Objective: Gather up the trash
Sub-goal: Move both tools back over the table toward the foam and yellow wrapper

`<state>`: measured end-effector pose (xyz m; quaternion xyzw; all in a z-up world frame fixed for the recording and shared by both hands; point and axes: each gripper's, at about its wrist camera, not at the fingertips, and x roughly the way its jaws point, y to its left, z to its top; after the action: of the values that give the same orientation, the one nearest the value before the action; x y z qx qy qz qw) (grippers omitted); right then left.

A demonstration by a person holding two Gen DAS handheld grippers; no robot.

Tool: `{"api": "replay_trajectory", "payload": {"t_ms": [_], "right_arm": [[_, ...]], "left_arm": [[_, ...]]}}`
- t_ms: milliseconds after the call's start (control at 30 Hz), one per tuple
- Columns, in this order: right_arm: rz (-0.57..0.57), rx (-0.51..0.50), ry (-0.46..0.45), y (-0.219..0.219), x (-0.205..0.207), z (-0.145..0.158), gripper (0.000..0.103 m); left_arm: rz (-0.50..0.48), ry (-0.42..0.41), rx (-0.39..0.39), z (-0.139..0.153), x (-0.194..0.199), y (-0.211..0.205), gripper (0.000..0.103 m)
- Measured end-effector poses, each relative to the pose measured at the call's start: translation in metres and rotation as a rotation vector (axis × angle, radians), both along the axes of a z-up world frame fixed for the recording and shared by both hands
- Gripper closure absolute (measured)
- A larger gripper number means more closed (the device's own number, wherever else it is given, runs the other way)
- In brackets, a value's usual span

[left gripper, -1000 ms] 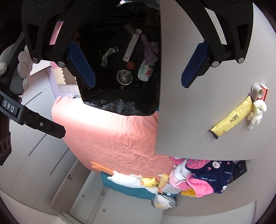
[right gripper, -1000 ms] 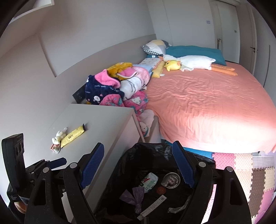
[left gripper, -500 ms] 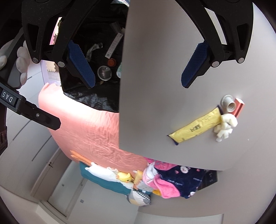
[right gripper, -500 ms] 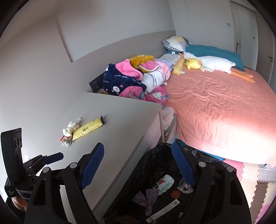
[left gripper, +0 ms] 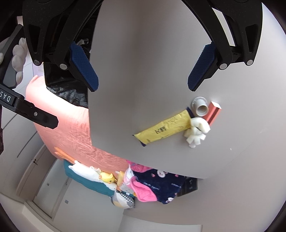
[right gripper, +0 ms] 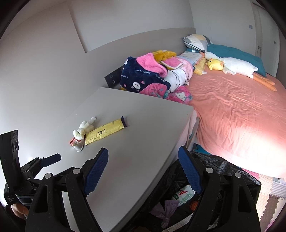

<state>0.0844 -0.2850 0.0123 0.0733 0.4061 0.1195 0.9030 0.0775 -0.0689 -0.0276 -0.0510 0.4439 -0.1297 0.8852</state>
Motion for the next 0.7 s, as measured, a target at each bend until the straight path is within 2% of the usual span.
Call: {"api": "replay_trajectory", "payload": {"t_ms": [367,700], "right_arm": [[0.031,0.001,0.073,0.039,0.036,-0.021,0.022],[0.031,0.009,0.128,0.063,0.068,-0.039,0.022]], "left_arm": [[0.064,0.020,0.023,-0.012,0.029,0.037,0.007],[0.081,0.035,0.037,-0.022,0.054,0.057,0.007]]}}
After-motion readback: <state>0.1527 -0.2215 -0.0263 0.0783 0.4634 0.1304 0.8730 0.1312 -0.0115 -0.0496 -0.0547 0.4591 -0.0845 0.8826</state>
